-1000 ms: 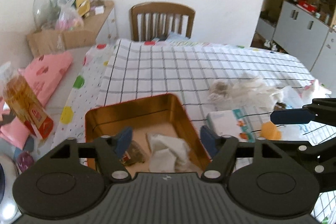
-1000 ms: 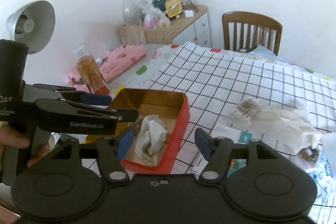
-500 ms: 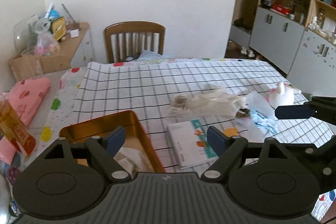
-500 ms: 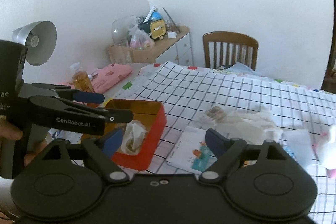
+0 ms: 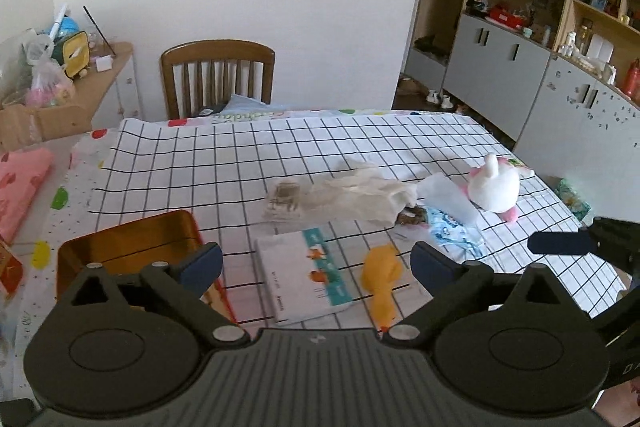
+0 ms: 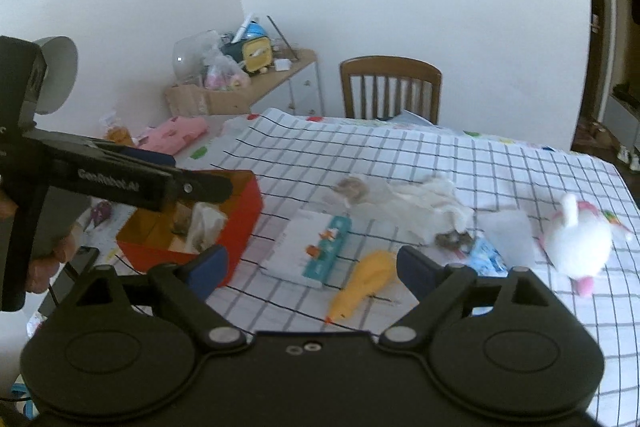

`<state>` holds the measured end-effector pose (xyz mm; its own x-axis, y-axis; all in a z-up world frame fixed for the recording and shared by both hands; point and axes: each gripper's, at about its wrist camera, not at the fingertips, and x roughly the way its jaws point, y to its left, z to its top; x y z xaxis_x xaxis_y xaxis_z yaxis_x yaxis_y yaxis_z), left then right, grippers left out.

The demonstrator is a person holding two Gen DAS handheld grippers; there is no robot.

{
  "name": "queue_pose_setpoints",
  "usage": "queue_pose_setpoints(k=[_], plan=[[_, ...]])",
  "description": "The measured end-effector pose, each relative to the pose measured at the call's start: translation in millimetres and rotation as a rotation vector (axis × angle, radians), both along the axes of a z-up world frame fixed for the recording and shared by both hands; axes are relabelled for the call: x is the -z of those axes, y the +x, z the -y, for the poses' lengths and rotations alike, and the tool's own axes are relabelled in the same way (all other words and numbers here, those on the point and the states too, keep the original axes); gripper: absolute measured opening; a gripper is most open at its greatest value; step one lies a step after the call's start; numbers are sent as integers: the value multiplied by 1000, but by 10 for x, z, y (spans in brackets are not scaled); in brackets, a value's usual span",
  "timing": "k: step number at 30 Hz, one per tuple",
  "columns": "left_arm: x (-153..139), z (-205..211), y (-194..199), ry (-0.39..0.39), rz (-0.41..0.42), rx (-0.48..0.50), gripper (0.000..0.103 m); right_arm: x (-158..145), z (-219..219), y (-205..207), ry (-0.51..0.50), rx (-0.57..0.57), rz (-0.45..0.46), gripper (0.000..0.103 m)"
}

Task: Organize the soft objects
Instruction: 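Withdraw both tools from the tin back toward the items on the table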

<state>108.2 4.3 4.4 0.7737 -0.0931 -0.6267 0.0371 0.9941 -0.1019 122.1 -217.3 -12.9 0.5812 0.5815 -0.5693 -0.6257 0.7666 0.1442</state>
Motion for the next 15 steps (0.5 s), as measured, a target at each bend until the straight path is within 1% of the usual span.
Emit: queue_pose_setpoints(k=[4, 6, 8, 12, 15], plan=[[54, 100, 18, -14, 22, 6, 101, 88, 129, 5, -15, 34, -4, 93], [100, 168, 48, -1, 19, 11, 101, 137, 182, 23, -27, 47, -8, 93], [179, 225, 110, -2, -8, 14, 102, 194, 230, 52, -42, 61, -11, 93], [382, 319, 241, -28, -71, 24, 102, 327, 305, 135, -84, 83, -12, 93], [539, 413, 338, -22, -101, 27, 102, 459, 349, 238, -113, 91, -32, 92]])
